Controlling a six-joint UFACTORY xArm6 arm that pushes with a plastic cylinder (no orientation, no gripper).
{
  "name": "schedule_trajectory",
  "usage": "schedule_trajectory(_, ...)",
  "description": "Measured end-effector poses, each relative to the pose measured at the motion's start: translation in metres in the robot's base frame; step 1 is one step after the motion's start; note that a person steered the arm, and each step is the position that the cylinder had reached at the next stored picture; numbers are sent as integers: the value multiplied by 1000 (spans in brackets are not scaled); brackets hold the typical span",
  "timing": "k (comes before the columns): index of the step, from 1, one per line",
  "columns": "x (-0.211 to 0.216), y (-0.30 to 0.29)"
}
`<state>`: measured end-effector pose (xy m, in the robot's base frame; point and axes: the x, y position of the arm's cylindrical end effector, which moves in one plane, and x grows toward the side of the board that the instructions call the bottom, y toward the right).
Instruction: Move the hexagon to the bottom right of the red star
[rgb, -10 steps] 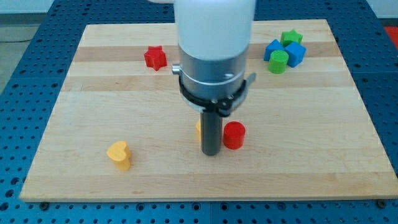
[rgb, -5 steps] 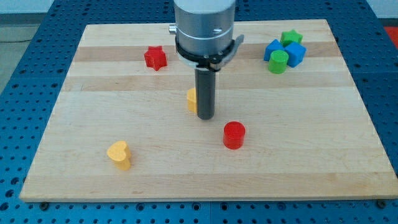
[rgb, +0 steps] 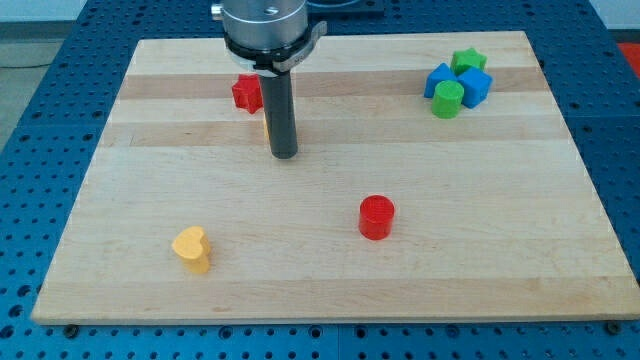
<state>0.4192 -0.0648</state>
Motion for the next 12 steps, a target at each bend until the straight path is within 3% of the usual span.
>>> schedule_trajectory(2,-19,-15)
schedule_trajectory(8,-16,9)
schedule_trajectory(12,-37,2)
